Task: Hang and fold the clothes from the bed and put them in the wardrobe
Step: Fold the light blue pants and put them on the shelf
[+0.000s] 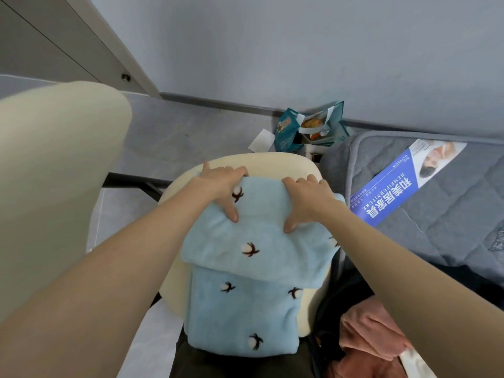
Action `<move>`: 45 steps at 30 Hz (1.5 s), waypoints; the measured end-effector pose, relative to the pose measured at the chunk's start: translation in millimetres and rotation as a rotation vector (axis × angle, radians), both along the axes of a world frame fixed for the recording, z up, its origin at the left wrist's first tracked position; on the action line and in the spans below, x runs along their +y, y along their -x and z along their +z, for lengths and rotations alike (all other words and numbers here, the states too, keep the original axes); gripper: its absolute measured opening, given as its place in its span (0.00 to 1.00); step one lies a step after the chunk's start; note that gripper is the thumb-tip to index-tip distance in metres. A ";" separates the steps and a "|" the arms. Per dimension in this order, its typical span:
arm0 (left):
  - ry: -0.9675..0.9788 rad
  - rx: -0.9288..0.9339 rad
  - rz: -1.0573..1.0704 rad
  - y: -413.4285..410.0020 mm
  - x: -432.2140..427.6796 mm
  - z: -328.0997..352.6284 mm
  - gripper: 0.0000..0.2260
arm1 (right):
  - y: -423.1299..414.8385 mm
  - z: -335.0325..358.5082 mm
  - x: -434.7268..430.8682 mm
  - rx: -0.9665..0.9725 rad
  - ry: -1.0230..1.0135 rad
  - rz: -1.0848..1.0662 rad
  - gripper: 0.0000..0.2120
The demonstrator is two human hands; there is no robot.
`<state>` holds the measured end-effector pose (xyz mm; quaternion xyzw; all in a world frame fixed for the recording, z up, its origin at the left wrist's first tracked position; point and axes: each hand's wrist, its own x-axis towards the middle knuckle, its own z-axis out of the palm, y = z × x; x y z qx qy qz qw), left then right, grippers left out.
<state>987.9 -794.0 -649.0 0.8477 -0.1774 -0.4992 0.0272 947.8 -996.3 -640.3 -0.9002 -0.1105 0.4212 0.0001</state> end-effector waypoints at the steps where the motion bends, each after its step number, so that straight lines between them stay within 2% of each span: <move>1: 0.010 -0.032 0.022 7.9 0.3 0.6 0.39 | 7.0 1.0 1.4 -0.029 -0.001 0.005 0.34; 4: 0.033 -0.187 0.089 32.7 4.8 7.3 0.31 | 25.5 10.0 3.5 -0.179 -0.006 0.016 0.24; 8: 0.058 -0.419 0.127 30.0 2.7 31.6 0.30 | 20.0 33.5 0.8 -0.399 -0.026 -0.029 0.19; 15: 0.103 -0.866 0.164 -10.0 -15.4 73.3 0.26 | -24.5 73.2 -10.1 -0.753 -0.019 -0.132 0.25; 18: 0.157 -1.057 0.177 -20.0 -18.5 83.2 0.27 | -34.4 86.9 -13.2 -0.950 -0.041 -0.225 0.23; 20: 0.197 -1.146 0.163 -16.9 -17.1 82.7 0.28 | -31.4 88.1 -12.6 -1.005 -0.063 -0.272 0.22; 22: 0.204 -1.115 0.154 -3.6 -13.2 74.9 0.29 | -17.8 81.0 -11.2 -0.949 -0.085 -0.280 0.22; 27: 0.061 -0.771 0.088 53.0 6.6 37.8 0.40 | 40.5 51.2 -6.1 -0.692 -0.117 -0.198 0.25; 30: 0.058 -0.639 0.144 75.6 15.6 22.0 0.44 | 65.1 34.0 0.6 -0.548 -0.123 -0.156 0.28; 32: 0.083 -0.572 0.190 80.2 19.3 18.7 0.41 | 73.7 24.4 4.1 -0.446 -0.143 -0.148 0.28; 34: 0.122 -0.589 0.231 78.9 19.9 19.2 0.34 | 77.6 18.4 5.9 -0.410 -0.130 -0.143 0.22; 36: 0.165 -0.620 0.373 72.8 17.3 18.2 0.22 | 77.4 18.9 7.2 -0.537 -0.151 -0.275 0.14; 38: 0.287 -0.562 0.732 60.7 13.8 16.4 0.11 | 72.7 18.1 10.2 -0.742 -0.244 -0.526 0.10; 39: 0.344 -0.467 0.923 53.1 12.1 14.8 0.09 | 69.1 16.6 12.8 -0.799 -0.293 -0.657 0.12; 40: 0.380 -0.384 1.058 46.7 10.9 11.8 0.10 | 64.7 15.6 15.6 -0.792 -0.343 -0.791 0.18; 43: 0.450 -0.327 1.239 40.1 10.2 -3.8 0.08 | 52.8 8.2 23.0 -0.464 -0.514 -1.189 0.43; 45: 0.539 -0.332 1.336 45.5 12.5 -15.4 0.19 | 49.4 1.8 23.4 -0.318 -0.594 -1.321 0.51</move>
